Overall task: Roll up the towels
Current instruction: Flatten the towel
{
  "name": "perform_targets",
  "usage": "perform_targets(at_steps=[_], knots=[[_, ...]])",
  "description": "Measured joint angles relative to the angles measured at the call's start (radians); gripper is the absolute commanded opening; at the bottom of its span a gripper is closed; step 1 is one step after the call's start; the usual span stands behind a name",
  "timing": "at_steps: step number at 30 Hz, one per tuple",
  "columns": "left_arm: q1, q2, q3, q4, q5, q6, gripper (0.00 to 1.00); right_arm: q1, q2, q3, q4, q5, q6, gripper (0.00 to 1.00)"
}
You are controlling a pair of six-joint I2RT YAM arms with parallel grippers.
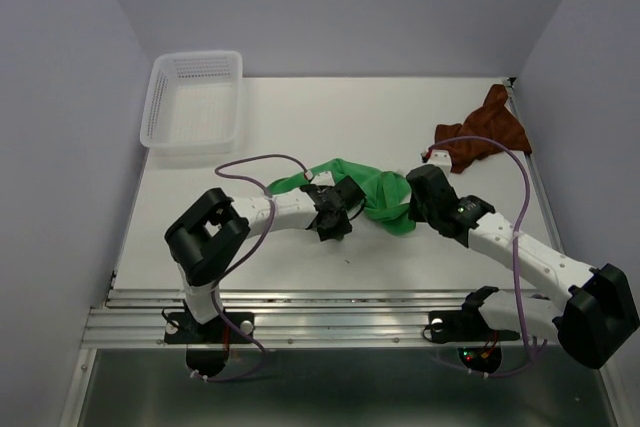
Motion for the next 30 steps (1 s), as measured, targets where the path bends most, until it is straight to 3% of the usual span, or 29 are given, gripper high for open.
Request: perform_targets(at_steps=[1, 2, 13, 17, 20, 25, 30], knots=[[0.000, 0.000, 0.002, 0.002, 0.000, 0.002, 0.11, 0.000, 0.000, 0.000, 0.000, 0.000, 0.000, 0.01], [0.000, 0.004, 0.003, 0.002, -0.001, 0.005, 0.00, 0.000, 0.002, 0.000, 0.001, 0.000, -0.002, 0.01], [-0.002, 0.015, 0.031, -0.038, -0.022, 0.039, 0.00, -0.019, 0.023, 0.001, 0.006, -0.004, -0.015, 0.01], [0.021, -0.094, 0.028, -0.076, -0.023, 0.106, 0.00, -0.040, 0.008, 0.019, 0.005, 0.001, -0.037, 0.01], [0.085, -0.253, 0.019, -0.079, -0.016, 0.154, 0.00, -0.057, -0.030, 0.052, 0.005, 0.017, -0.056, 0.01], [0.317, -0.586, -0.010, -0.066, -0.013, 0.229, 0.00, -0.101, -0.103, 0.151, 0.007, 0.073, -0.094, 0.01], [0.450, -0.721, -0.011, -0.115, -0.042, 0.270, 0.00, -0.159, -0.140, 0.223, 0.015, 0.133, -0.137, 0.01]])
